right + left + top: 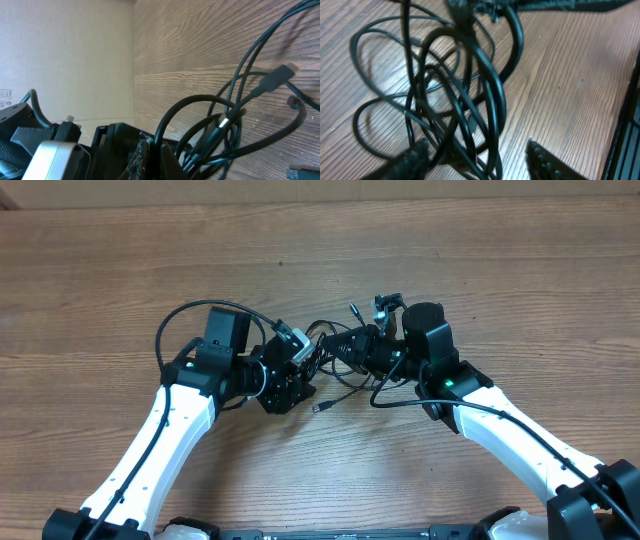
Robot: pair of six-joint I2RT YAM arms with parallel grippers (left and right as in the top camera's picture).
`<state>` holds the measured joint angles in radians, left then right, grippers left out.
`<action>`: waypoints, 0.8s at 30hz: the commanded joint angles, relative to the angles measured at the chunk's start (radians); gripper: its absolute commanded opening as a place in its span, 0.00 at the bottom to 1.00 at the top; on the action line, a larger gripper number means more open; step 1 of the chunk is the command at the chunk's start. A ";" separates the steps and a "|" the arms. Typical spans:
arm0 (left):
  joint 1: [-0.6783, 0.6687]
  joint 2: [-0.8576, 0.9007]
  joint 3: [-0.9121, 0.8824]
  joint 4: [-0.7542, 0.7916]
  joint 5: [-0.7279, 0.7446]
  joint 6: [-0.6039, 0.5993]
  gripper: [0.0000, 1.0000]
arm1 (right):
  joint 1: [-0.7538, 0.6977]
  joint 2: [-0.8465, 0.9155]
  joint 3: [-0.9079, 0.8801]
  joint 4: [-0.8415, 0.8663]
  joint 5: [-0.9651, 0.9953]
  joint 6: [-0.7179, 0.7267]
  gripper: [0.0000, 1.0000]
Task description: Untangle cables
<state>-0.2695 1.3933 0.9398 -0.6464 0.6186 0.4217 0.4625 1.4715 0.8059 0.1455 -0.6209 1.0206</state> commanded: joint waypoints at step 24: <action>-0.011 0.003 0.011 0.031 0.062 0.019 0.04 | -0.006 -0.030 0.013 0.010 -0.010 -0.001 0.04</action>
<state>-0.2752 1.3945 0.9398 -0.6155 0.6582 0.4290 0.4625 1.4715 0.8059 0.1455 -0.6216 1.0210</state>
